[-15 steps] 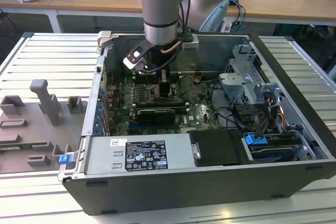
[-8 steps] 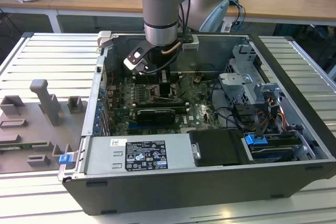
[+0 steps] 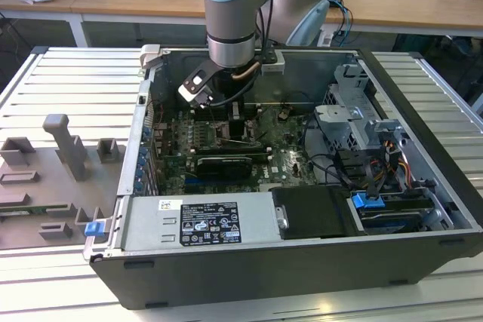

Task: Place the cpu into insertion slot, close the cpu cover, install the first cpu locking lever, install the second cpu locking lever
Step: 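Place the cpu into insertion slot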

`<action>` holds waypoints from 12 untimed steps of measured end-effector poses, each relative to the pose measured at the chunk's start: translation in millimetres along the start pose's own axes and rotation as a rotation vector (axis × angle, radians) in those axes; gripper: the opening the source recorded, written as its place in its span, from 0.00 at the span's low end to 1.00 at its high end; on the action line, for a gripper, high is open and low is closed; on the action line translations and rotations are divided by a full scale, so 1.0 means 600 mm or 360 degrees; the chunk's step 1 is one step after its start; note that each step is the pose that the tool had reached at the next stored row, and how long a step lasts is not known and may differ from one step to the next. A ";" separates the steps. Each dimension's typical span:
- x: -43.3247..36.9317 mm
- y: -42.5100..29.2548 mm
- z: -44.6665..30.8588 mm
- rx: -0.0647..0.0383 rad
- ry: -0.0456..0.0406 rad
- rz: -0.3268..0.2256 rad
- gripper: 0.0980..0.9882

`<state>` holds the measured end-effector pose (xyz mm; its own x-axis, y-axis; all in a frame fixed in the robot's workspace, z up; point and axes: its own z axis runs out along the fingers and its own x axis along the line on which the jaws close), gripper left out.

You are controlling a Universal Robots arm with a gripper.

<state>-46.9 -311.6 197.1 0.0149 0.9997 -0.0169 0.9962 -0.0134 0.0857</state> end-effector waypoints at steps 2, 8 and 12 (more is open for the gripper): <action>0.000 0.000 0.000 0.0000 0.0000 0.0000 0.50; -0.001 0.000 0.000 0.0000 0.0000 0.0001 0.58; -0.001 0.000 0.000 0.0000 0.0000 0.0000 0.50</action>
<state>-46.9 -312.4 197.0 0.0151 0.9997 -0.0170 0.9962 -0.0136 0.0859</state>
